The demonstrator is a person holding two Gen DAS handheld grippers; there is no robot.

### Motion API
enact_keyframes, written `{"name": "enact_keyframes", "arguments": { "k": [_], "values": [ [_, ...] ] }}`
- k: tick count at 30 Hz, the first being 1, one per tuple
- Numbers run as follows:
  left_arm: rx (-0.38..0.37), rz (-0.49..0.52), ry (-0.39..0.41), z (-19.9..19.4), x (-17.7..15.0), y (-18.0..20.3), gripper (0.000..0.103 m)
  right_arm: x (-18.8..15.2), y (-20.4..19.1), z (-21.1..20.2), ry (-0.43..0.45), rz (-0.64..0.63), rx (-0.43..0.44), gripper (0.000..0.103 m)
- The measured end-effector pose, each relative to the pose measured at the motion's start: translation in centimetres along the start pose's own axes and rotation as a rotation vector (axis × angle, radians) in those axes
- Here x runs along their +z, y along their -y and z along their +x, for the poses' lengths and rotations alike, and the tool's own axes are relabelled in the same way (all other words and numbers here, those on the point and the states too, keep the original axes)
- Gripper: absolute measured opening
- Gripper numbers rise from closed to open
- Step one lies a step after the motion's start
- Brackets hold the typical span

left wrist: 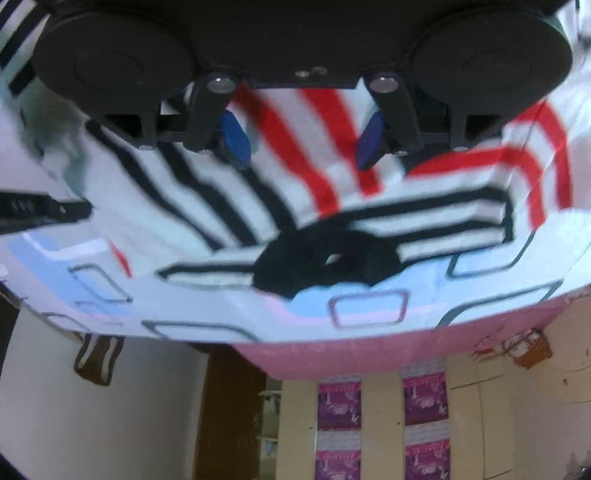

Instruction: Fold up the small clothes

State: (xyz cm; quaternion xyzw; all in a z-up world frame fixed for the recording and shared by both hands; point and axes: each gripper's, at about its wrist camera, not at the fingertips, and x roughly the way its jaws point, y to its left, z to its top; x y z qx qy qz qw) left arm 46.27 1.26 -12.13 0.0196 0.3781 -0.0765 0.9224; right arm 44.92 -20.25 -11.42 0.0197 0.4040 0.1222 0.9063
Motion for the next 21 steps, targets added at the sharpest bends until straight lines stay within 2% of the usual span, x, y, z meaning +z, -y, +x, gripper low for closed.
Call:
{"name": "enact_keyframes", "arguments": {
  "k": [1, 3, 5, 7, 10, 12, 13, 16, 19, 21],
  "values": [
    [0.006, 0.01, -0.023, 0.4, -0.5, 0.0, 0.063, -0.8, -0.4, 0.1, -0.029, -0.01, -0.004, 0.016],
    [0.012, 0.031, -0.012, 0.5, -0.6, 0.2, 0.064, -2.0, -1.2, 0.1, -0.003, -0.039, -0.037, 0.016],
    [0.011, 0.021, -0.025, 0.0, 0.1, 0.2, 0.064, -1.6, -2.1, -0.2, -0.023, -0.061, -0.07, 0.016],
    [0.002, -0.006, 0.006, -1.4, 0.1, -0.3, 0.064, -1.3, -2.5, -1.4, -0.001, -0.045, -0.047, 0.016],
    [0.035, -0.018, 0.036, -3.0, -0.9, -0.8, 0.07, -2.2, -3.2, -2.6, 0.004, -0.033, -0.021, 0.016],
    [0.069, -0.013, -0.025, -2.0, -1.8, -1.4, 0.072, -3.4, -3.5, -2.0, -0.04, -0.037, -0.014, 0.016],
    [0.06, -0.028, -0.033, -1.7, -2.3, -1.8, 0.074, -4.0, -3.7, -1.5, -0.055, -0.045, -0.025, 0.016],
    [0.059, -0.049, -0.015, -2.4, -2.0, -2.3, 0.072, -3.3, -4.5, -1.7, -0.054, -0.052, -0.051, 0.016],
    [0.091, -0.048, 0.007, -2.7, -1.8, -2.7, 0.07, -2.6, -4.9, -2.6, 0.0, -0.028, -0.039, 0.016],
    [0.075, -0.071, -0.022, -2.2, -2.1, -3.4, 0.071, -2.9, -5.0, -1.7, -0.046, -0.018, -0.051, 0.016]
  ]
}}
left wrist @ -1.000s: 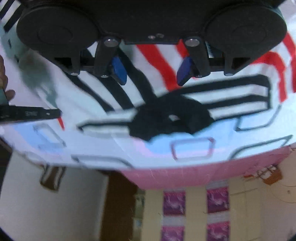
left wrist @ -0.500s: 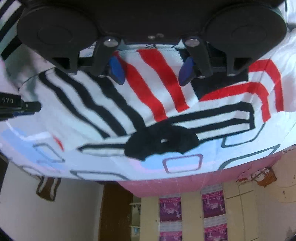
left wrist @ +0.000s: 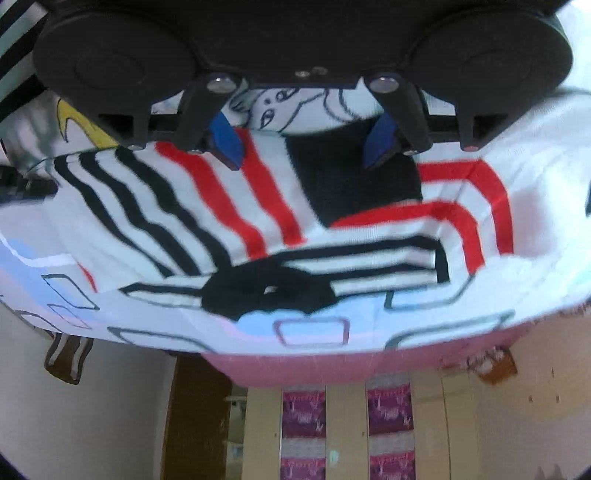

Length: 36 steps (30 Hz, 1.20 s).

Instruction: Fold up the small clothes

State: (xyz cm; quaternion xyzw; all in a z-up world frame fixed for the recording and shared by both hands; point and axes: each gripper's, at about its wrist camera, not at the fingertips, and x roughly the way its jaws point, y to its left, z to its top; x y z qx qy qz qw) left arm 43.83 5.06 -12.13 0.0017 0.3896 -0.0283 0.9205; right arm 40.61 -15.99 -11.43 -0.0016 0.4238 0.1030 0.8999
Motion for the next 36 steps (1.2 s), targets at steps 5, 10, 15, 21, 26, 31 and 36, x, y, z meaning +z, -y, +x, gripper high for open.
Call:
{"name": "enact_keyframes", "arguments": {
  "k": [5, 10, 15, 21, 26, 31, 36],
  "values": [
    [-0.018, 0.009, -0.005, 0.0, -0.2, -0.3, 0.072, 0.0, -1.1, 0.8, -0.033, -0.03, -0.054, 0.016],
    [-0.043, 0.002, -0.009, -0.1, -0.4, -0.8, 0.073, 0.1, -1.7, 0.8, -0.053, -0.035, -0.085, 0.016],
    [-0.018, -0.016, 0.016, -1.2, -0.4, -2.3, 0.094, 1.0, -3.0, -0.6, -0.015, 0.001, -0.107, 0.018],
    [0.04, -0.161, 0.093, -5.3, -1.4, -9.4, 0.085, 1.4, -6.4, -0.8, 0.039, -0.042, -0.082, 0.081],
    [0.16, -0.41, 0.121, -8.7, -4.4, -19.5, 0.058, 1.9, -9.6, -0.1, 0.046, -0.046, -0.021, 0.081],
    [0.279, -0.64, 0.127, -10.5, -6.8, -28.3, 0.054, 2.3, -13.0, 0.7, 0.045, -0.092, 0.006, 0.081],
    [0.305, -0.841, 0.157, -10.6, -8.3, -34.9, 0.051, 3.1, -15.7, 1.4, 0.034, -0.144, 0.013, 0.081]
  ]
}}
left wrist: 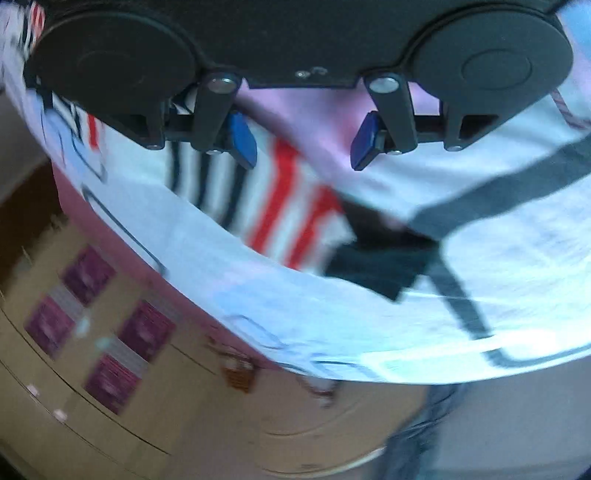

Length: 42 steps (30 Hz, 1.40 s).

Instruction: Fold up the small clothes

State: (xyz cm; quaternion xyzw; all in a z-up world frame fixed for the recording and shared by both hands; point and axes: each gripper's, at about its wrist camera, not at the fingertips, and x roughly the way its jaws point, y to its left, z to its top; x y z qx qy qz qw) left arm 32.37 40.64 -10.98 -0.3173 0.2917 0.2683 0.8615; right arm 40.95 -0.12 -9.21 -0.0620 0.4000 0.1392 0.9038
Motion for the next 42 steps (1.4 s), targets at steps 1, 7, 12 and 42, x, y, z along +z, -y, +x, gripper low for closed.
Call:
{"name": "enact_keyframes", "arguments": {
  "k": [1, 7, 12, 42],
  "values": [
    [-0.008, -0.038, -0.002, 0.4, 0.6, -0.8, 0.046, 0.3, -0.4, 0.2, -0.005, -0.01, -0.003, 0.081],
    [-0.088, -0.236, 0.026, 2.3, 2.7, -4.5, 0.037, 1.1, -1.2, 1.2, -0.018, -0.033, -0.051, 0.081],
    [-0.105, -0.231, 0.024, 3.5, 2.8, -4.5, 0.006, 1.1, -0.7, 1.8, -0.033, -0.022, -0.077, 0.081],
    [-0.528, 0.528, -0.146, 0.1, -11.2, 25.3, 0.005, -0.9, 6.9, -0.5, 0.002, 0.123, -0.082, 0.081]
  ]
}}
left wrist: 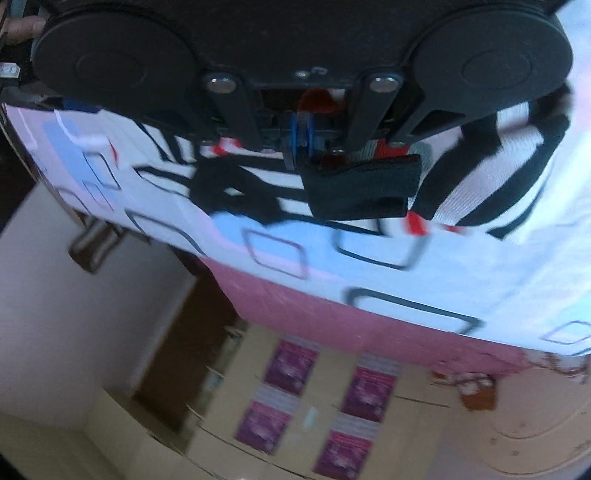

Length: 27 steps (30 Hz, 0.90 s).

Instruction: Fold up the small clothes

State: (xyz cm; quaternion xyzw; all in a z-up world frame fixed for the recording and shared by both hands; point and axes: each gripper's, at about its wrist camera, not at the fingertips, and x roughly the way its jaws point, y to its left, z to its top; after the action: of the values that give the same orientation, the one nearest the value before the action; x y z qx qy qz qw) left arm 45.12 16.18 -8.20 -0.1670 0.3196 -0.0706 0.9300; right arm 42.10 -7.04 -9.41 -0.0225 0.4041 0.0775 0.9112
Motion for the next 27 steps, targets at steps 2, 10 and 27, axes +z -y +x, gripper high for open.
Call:
{"name": "enact_keyframes", "arguments": {
  "k": [2, 10, 27],
  "values": [
    [-0.015, 0.017, -0.021, 1.5, -0.3, 1.7, 0.005, -0.2, 1.1, -0.2, 0.002, 0.017, -0.004, 0.081],
    [-0.089, 0.12, -0.133, 5.8, -3.0, 8.6, 0.009, -1.0, 5.1, -1.0, 0.006, 0.085, -0.014, 0.081],
    [0.091, 0.157, -0.088, -6.3, -7.1, 2.0, 0.061, 0.5, 0.9, -2.0, 0.085, -0.017, 0.239, 0.08]
  ]
}}
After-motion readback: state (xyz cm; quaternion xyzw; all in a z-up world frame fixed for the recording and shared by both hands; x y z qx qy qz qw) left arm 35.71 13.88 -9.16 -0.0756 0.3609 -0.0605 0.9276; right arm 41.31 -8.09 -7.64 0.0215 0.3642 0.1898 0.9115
